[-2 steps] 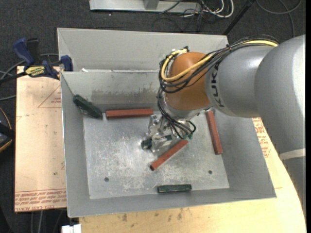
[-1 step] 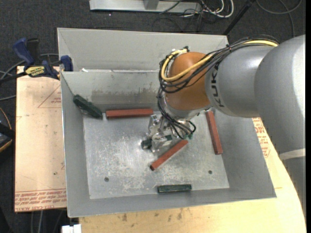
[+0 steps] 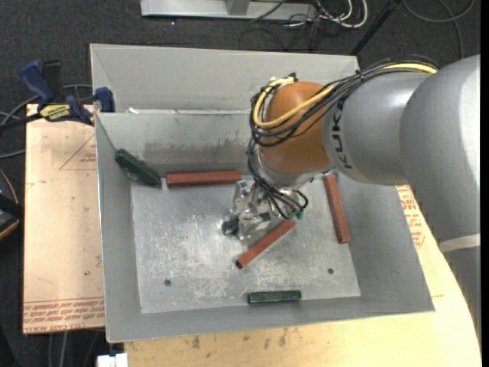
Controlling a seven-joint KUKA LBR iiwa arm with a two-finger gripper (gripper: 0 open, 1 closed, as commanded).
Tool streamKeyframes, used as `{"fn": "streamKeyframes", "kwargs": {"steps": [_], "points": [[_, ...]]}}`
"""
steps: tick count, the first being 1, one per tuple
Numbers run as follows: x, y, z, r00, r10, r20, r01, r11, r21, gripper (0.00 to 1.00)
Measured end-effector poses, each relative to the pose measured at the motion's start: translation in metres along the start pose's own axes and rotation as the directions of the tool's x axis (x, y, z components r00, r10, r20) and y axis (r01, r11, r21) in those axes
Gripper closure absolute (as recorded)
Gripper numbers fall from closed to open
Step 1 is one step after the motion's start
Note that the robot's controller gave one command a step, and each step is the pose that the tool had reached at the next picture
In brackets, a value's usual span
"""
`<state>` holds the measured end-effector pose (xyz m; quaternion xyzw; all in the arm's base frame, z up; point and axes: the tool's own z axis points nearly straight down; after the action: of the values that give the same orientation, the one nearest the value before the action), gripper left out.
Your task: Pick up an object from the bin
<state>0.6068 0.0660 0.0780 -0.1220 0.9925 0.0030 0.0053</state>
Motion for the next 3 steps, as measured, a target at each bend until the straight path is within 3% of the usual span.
{"fn": "streamKeyframes", "kwargs": {"steps": [2,3], "points": [[0.000,0.000,0.000,1.000,0.000,0.000,0.000,1.000,0.000,1.00],[0.022,0.027,-0.002,0.960,-0.279,0.015,0.279,0.960,0.013,1.00]]}}
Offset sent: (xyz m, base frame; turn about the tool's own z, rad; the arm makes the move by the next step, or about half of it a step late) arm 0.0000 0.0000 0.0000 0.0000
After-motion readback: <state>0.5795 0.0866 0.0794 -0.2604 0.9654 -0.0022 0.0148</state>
